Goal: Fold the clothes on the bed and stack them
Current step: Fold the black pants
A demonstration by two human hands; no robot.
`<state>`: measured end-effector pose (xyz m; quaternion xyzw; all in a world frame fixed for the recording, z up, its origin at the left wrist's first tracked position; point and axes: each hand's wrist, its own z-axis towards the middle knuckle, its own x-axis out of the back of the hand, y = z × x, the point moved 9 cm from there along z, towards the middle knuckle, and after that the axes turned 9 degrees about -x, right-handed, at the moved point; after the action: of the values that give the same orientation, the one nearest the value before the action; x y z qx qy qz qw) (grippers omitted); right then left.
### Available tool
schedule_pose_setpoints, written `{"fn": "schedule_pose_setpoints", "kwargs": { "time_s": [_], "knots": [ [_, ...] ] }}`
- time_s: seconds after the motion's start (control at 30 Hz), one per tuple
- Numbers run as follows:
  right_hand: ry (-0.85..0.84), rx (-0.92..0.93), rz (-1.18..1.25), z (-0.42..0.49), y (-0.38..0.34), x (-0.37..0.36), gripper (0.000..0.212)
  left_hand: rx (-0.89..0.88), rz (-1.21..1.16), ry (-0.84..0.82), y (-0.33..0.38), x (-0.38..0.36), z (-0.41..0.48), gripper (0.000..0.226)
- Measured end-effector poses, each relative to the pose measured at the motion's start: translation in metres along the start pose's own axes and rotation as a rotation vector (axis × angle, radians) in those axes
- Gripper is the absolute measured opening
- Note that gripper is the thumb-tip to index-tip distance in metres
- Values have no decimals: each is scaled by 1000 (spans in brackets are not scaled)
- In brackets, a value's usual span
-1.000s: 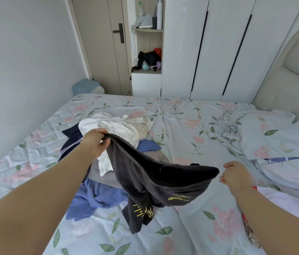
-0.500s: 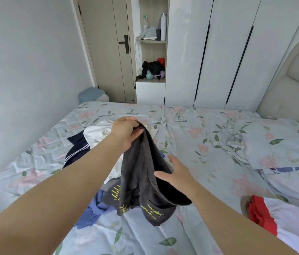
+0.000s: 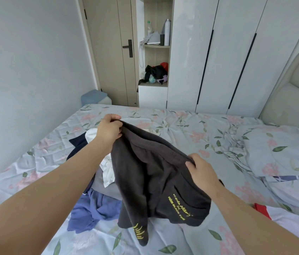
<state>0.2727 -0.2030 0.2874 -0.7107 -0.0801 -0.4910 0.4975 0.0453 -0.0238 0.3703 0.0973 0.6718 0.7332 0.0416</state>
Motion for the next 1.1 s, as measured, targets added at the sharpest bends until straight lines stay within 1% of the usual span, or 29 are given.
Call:
{"fn": "schedule_pose_setpoints", "kwargs": {
  "time_s": [0.03, 0.1, 0.13, 0.17, 0.2, 0.23, 0.27, 0.3, 0.33, 0.37, 0.4, 0.43, 0.47, 0.5, 0.53, 0.57, 0.7, 0.73, 0.8, 0.87, 0.93, 0.97, 1.03, 1.1],
  "knots": [
    [42, 56, -41, 2, -10, 13, 22, -71, 210, -72, 0, -3, 0, 25],
    [106, 200, -141, 4, -38, 35, 27, -198, 768, -281, -5, -19, -7, 63],
    [122, 280, -197, 3, -53, 42, 28, -290, 1035, -371, -5, -30, -14, 80],
    [130, 357, -252, 1, -67, 47, 29, -404, 1205, -454, -5, -44, -22, 93],
    [132, 420, -299, 0, -79, 49, 29, -503, 1243, -537, -6, -60, -31, 102],
    [129, 466, -331, -1, -89, 51, 30, -566, 1178, -639, -7, -75, -40, 107],
    [120, 500, -352, -2, -97, 52, 30, -588, 1025, -729, -8, -89, -50, 108],
    [109, 528, -371, -3, -103, 53, 29, -566, 817, -780, -6, -99, -57, 106],
    [95, 555, -390, -5, -107, 53, 29, -527, 638, -797, -4, -106, -60, 104],
    [80, 578, -412, -6, -109, 53, 29, -520, 574, -799, -3, -111, -62, 100],
    [70, 595, -434, -7, -110, 53, 30, -543, 640, -810, -5, -115, -62, 93],
    [64, 600, -459, -8, -108, 53, 31, -572, 759, -826, -9, -118, -63, 78],
    [60, 593, -480, -7, -106, 53, 31, -588, 850, -835, -14, -120, -63, 57],
    [55, 572, -491, -5, -102, 55, 31, -582, 891, -831, -17, -119, -61, 37],
    [46, 544, -494, -3, -97, 56, 32, -556, 883, -816, -18, -118, -58, 23],
    [33, 513, -502, -2, -91, 57, 34, -527, 861, -809, -19, -115, -55, 16],
    [-24, 397, -651, 3, -66, 53, 47, -427, 729, -809, -10, -110, -49, 6],
    [-28, 371, -691, 5, -61, 53, 46, -398, 706, -824, -6, -110, -49, 3],
    [-15, 323, -709, 10, -57, 56, 35, -409, 747, -867, 5, -112, -47, 10],
    [71, 315, -702, 14, -67, 67, 23, -498, 893, -882, 24, -115, -41, 17],
    [228, 337, -713, 17, -86, 90, 15, -608, 1076, -844, 54, -115, -32, 20],
    [319, 352, -714, 17, -98, 105, 13, -655, 1147, -799, 72, -113, -27, 20],
    [548, 405, -665, 14, -121, 136, 11, -739, 1205, -652, 113, -105, -16, 20],
    [807, 431, -581, 6, -137, 166, 6, -799, 1126, -479, 147, -93, -10, 13]
  ]
}}
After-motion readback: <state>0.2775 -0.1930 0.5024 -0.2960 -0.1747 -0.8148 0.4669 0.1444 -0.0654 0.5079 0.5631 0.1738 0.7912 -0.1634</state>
